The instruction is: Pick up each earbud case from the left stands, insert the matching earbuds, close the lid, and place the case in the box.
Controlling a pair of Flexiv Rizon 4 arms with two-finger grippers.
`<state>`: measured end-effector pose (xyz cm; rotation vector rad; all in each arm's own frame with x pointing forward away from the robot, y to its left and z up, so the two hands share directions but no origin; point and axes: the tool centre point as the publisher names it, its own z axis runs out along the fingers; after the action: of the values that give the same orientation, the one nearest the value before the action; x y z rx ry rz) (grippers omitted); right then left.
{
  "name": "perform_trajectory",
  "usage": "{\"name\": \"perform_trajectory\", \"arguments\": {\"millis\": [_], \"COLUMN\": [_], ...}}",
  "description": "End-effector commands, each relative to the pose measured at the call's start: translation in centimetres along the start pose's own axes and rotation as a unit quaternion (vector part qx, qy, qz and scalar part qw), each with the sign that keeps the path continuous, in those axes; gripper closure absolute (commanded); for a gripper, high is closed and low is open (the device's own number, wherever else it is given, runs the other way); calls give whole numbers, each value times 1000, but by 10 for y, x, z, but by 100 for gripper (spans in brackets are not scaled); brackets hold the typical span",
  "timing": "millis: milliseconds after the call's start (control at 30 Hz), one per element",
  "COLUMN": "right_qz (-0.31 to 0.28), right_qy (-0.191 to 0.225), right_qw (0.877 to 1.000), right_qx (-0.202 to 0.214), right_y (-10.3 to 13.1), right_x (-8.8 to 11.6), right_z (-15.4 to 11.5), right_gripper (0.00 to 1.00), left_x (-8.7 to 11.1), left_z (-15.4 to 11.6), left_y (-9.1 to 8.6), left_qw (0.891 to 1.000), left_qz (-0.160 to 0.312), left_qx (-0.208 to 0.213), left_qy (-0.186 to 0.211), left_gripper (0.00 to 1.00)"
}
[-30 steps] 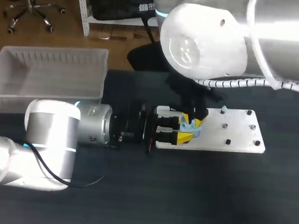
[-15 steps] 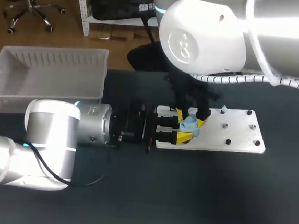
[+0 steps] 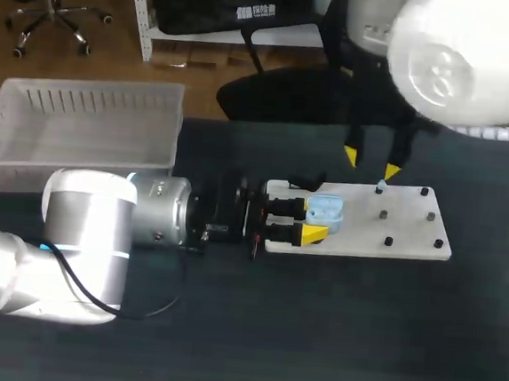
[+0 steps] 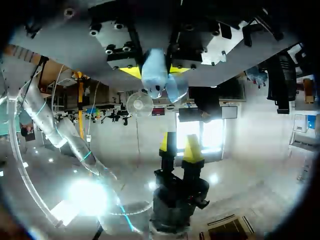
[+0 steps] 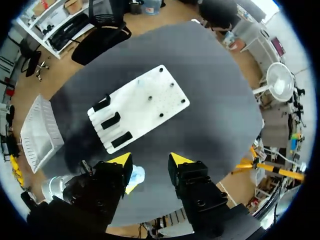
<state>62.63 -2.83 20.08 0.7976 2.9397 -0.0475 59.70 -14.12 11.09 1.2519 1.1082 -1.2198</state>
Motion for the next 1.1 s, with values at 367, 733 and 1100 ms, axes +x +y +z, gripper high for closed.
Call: {"name": "perform_trajectory", "arguments": {"millis": [367, 733, 1100], "right_qz": [-209, -272, -260], "right_qy": [-12, -2, -1], "right_qw": [966, 954, 957], "right_qx": [-149, -123, -124], "right_y": [-8, 11, 10], "right_x": [-68, -101, -116], "right_z": [60, 116, 146], "right_gripper": [46, 34, 44], "left_x": [1, 1, 1], "left_z": [0, 0, 0], "left_y": [-2, -2, -2], "left_qw": [1000, 1000, 1000], "left_qz": [2, 2, 2], "left_qx": [-4, -4, -4], "left_qy": [-2, -2, -2], "left_gripper": [100, 100, 100]}}
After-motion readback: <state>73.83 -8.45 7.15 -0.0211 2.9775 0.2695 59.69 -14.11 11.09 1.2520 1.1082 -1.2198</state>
